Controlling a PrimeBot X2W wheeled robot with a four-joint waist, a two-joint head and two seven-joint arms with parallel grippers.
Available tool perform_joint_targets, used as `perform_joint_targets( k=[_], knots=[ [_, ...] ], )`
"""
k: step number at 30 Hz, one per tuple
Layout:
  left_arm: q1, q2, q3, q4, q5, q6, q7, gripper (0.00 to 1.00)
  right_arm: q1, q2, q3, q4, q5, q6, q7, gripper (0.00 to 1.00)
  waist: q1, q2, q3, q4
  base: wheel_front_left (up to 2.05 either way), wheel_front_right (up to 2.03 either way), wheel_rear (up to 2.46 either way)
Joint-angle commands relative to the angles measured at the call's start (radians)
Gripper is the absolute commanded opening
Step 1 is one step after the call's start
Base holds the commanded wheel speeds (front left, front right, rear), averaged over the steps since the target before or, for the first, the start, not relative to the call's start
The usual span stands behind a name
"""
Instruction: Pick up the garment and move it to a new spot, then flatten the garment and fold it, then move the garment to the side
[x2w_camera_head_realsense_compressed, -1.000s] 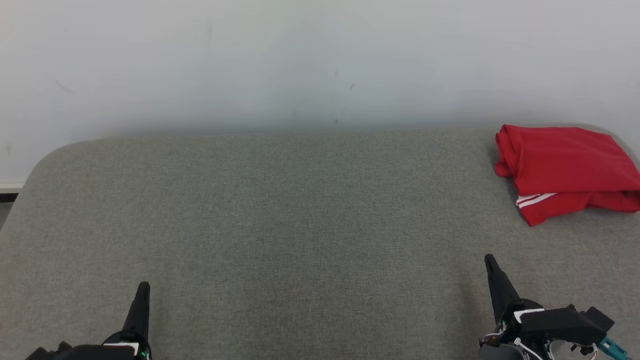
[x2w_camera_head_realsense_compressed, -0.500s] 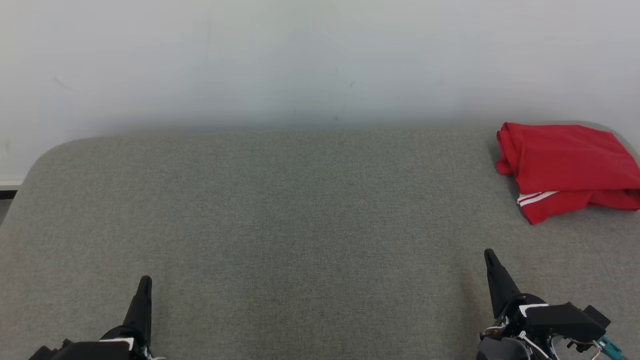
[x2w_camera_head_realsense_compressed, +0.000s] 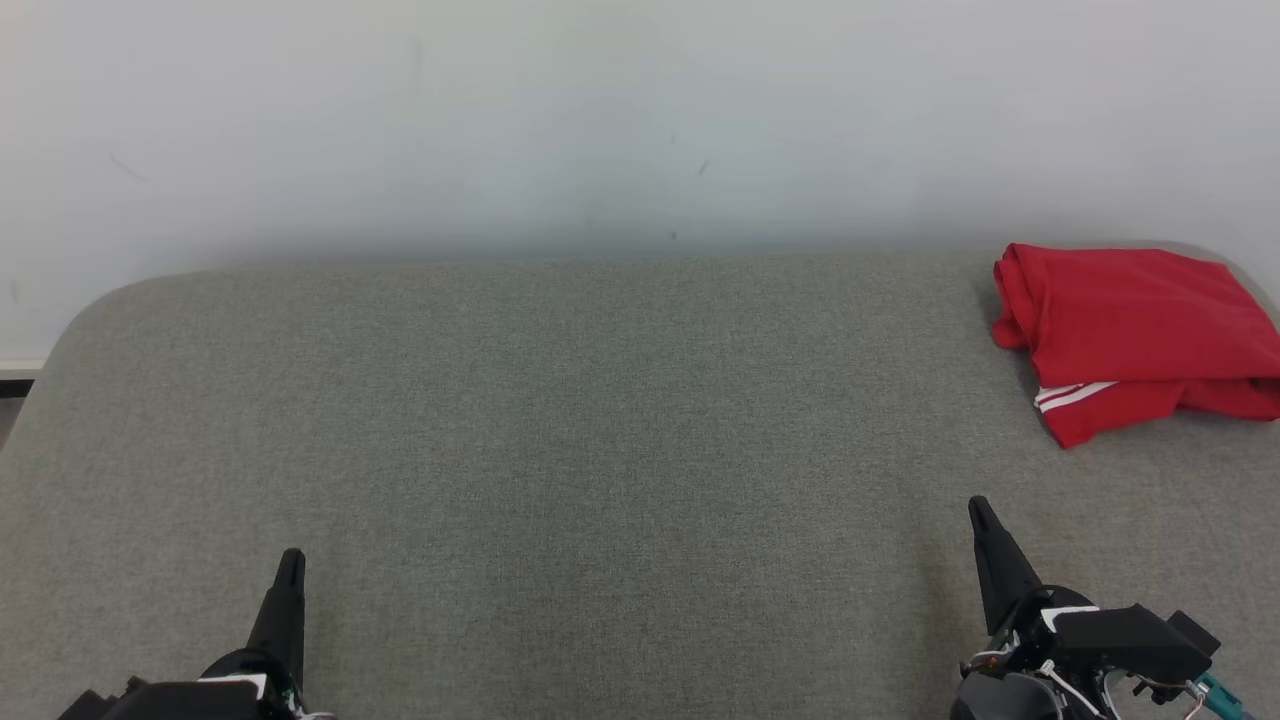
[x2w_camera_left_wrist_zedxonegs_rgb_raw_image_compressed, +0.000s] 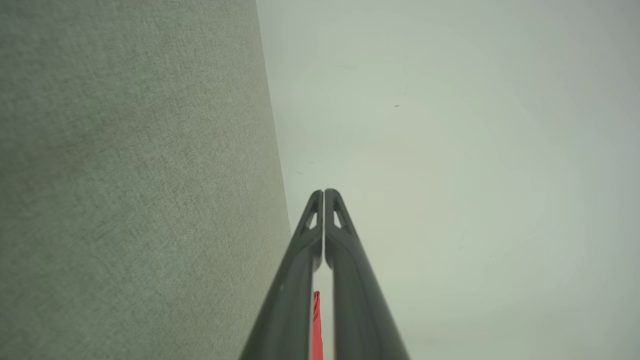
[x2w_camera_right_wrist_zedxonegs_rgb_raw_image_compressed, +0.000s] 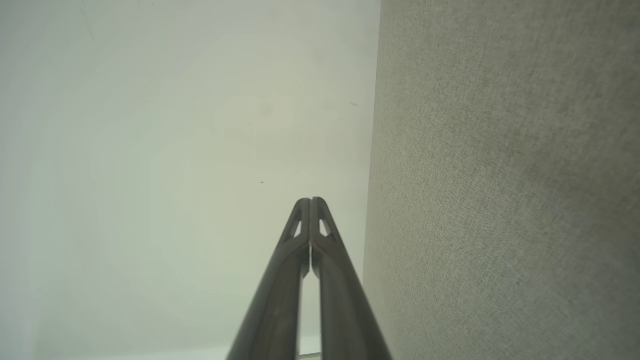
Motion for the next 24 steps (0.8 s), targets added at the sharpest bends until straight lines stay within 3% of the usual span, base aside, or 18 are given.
perform_joint_targets(
  k=[1, 24],
  knots=[
    [-0.010, -0.002, 0.003, 0.001, -0.005, -0.002, 0.000, 0.00, -0.005, 0.005, 0.000, 0.000, 0.001, -0.002, 0.002, 0.00, 0.0000, -0.0001, 0.000, 0.000, 0.00, 0.00, 0.00],
    [-0.010, -0.002, 0.002, 0.001, -0.006, -0.002, 0.000, 0.00, -0.005, 0.005, 0.000, 0.000, 0.001, -0.002, 0.002, 0.00, 0.0000, -0.0001, 0.000, 0.000, 0.00, 0.00, 0.00]
  ],
)
